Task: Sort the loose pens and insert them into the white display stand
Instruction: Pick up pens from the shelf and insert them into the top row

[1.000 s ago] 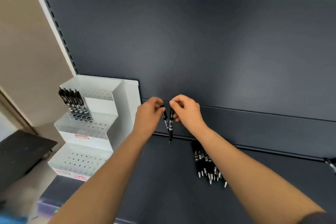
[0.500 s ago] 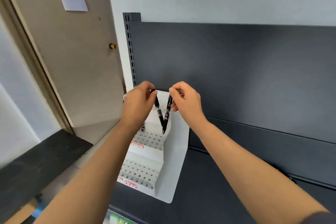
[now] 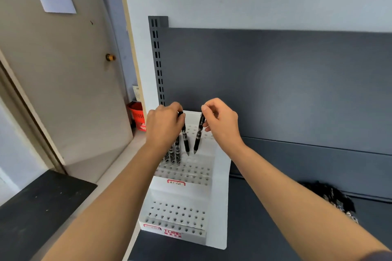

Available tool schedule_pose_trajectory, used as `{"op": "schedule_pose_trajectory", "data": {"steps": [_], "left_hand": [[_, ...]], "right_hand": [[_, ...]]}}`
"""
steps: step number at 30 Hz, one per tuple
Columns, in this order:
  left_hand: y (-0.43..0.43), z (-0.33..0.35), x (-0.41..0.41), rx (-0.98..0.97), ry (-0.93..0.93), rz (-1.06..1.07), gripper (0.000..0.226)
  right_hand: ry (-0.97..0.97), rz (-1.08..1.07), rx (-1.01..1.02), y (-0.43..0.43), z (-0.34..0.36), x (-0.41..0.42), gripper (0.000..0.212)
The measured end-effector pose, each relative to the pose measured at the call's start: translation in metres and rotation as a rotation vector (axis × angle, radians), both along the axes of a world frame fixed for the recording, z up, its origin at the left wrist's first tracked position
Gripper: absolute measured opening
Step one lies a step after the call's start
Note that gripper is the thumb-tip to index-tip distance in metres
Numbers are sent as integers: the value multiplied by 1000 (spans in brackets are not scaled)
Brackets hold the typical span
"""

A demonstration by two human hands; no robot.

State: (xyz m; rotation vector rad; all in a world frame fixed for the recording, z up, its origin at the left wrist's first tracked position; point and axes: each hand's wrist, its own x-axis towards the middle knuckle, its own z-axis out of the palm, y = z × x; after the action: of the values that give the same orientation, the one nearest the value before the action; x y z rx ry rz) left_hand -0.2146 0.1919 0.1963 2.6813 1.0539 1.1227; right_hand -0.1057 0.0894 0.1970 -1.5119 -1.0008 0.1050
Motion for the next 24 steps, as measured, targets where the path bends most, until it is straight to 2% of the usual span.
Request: {"op": "schedule_pose_trajectory", "data": {"steps": [8, 17, 24], "left_hand": [[9, 7, -2, 43, -41, -25, 17], [2, -15, 2, 50, 173, -10, 20], [8, -15, -1, 47, 237, -5, 28]], "right_hand": [[-29, -5, -15, 12, -2, -3, 14], [-47, -7, -59, 15, -6, -2, 11], [-71, 22, -106, 20, -10, -2, 11]]}}
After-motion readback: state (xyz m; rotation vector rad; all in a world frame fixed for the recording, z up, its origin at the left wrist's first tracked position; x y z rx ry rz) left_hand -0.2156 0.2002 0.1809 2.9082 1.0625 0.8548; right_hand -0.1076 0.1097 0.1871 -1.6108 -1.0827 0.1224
